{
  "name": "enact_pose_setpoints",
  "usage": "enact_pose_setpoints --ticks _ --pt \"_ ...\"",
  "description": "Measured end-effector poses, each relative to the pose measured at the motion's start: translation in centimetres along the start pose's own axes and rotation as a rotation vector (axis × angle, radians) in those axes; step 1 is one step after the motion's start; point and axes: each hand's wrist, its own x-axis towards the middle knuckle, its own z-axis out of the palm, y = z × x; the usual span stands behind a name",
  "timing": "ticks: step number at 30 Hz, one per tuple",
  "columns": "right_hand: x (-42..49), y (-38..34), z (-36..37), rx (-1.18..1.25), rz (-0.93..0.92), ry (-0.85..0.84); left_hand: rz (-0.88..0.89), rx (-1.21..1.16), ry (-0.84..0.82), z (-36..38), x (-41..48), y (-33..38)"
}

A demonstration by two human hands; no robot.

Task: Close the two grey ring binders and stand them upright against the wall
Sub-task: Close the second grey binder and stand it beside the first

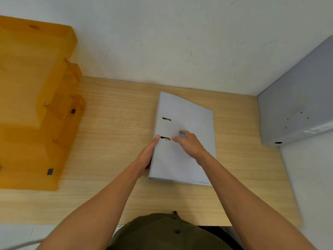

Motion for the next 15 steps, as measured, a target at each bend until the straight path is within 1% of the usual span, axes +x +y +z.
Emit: enact_pose_setpoints --ticks 3,6,8,11,13,15 --pt "0.1 -0.4 -0.4 -0.007 0.035 -0.04 -0.011 -0.042 -0.061 -0.1 0.3 -0.6" --pt "0.0 0.1 -0.2 -0.103 0.038 -0.048 -0.04 0.017 -0.07 -0.1 0.5 -1.0" --pt "-0.2 0.5 0.2 -0.22 0.02 -0.053 -0.037 0.028 -0.031 -0.3 0.8 -1.0" --pt "-0.7 1.2 1.4 -0.44 0.005 -0.044 -0.025 -0.021 0.048 -0.1 0.8 -0.9" --pt "-1.0 1.7 1.9 -0.501 0.03 -0.033 -0.001 -0.03 0.086 0.1 0.7 -1.0" --pt "-1.2 2.2 2.0 -0.496 0.05 -0.04 0.012 -0.022 0.105 0.3 0.8 -1.3"
